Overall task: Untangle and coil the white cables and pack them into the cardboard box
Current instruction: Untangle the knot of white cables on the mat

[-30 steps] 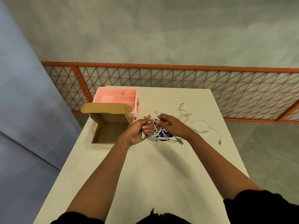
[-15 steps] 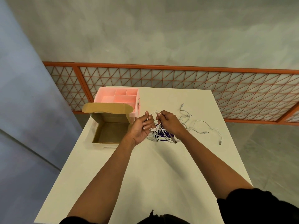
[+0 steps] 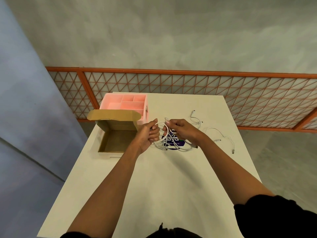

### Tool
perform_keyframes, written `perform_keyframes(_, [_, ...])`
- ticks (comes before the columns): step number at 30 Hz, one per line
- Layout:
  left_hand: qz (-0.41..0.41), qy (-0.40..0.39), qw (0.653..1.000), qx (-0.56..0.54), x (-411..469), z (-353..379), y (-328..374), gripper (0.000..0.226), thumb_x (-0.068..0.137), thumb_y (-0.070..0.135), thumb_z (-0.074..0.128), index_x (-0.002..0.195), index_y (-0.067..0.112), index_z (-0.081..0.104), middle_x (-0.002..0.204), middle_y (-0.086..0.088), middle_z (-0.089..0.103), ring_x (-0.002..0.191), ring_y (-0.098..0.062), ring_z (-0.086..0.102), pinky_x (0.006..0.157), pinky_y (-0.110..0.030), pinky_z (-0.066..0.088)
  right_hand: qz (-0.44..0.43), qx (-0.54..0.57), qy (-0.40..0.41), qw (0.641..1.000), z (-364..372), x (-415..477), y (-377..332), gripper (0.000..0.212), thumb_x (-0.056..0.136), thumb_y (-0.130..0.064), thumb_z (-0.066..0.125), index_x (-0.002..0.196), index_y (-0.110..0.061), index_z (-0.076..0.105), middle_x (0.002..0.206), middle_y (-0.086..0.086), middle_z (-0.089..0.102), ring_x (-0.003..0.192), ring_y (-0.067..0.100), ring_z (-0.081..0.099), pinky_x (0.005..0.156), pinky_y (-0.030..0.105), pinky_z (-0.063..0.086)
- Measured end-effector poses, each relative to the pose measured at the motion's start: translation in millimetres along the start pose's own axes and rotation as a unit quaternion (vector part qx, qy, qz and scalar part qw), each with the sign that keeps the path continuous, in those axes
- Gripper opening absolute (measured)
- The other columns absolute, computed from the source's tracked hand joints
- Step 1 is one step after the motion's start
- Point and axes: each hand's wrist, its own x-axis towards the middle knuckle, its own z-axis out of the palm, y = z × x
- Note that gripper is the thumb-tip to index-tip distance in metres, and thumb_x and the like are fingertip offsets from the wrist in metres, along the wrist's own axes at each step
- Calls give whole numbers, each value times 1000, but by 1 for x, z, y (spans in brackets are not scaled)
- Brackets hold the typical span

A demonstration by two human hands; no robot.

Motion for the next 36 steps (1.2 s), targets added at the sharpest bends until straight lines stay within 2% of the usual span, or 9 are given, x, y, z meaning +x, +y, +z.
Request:
perform_keyframes(3, [-18,-24,999,-23,-1,-1,-2,52,100,24,40,48,18,37,37,9,22,30,-3,17,34,-16,17,2,0,11,1000,-2,1,4,32,98,-34,48,86,-10,65,58,-12,59,45,4,33,43,14,25])
perform_keyframes(6, [-26,-51,998,-37,-4,-2,0,47,100,23,37,54,17,39,38,10,24,30,-2,19,34,-16,20,-24,-77,32,996,-6,3,4,38,95,-40,52,81,-6,63,66,0,54,60,9,44,59,19,36])
perform_keyframes(12, [-31,-125,989,-66,-9,-8,-1,33,102,26,33,72,13,43,46,10,30,38,-2,25,46,-16,28,-37,-116,0,993,-14,1,-5,24,89,-37,63,96,-14,69,73,7,55,68,12,50,62,15,40])
perform_keyframes(14, [-31,-136,988,-70,-10,-6,-1,30,100,26,35,77,12,48,48,10,32,42,-3,28,50,-16,33,-43,-146,-2,988,-12,2,-3,14,89,-34,63,78,-29,70,66,4,54,61,11,48,61,19,39])
perform_keyframes(17, [-21,-140,988,-58,-12,-3,-1,22,95,25,41,86,9,53,51,9,37,49,-5,37,62,-19,38,-71,-173,25,982,-8,1,-4,45,96,-23,55,53,-35,59,55,-2,49,46,2,41,52,13,34])
perform_keyframes(24, [-6,-155,987,-42,-15,-9,-2,26,91,9,43,94,5,68,67,0,60,68,-12,62,81,-26,54,-87,-214,33,972,-12,7,-7,35,97,-22,52,66,-7,59,58,4,54,54,12,46,57,18,37])
perform_keyframes(27, [10,-129,989,-66,-16,-3,-1,31,99,6,32,92,4,62,56,3,48,53,-7,48,77,-21,53,-94,-204,50,973,-11,8,-8,32,97,-24,52,67,-21,64,57,-1,53,50,3,44,54,11,35])
perform_keyframes(30, [-3,-108,988,-114,-15,4,0,32,103,22,30,87,6,53,54,4,39,46,-6,35,59,-16,46,-90,-197,63,974,-12,9,-6,27,96,-25,54,82,-10,71,58,-2,51,47,0,44,53,10,34])
perform_keyframes(36, [31,-52,998,-12,-9,0,3,34,103,28,32,74,14,44,47,11,30,39,-3,27,59,-18,41,-36,-112,18,993,-23,1,-5,24,91,-33,61,100,-11,64,66,-1,53,60,9,43,53,15,33])
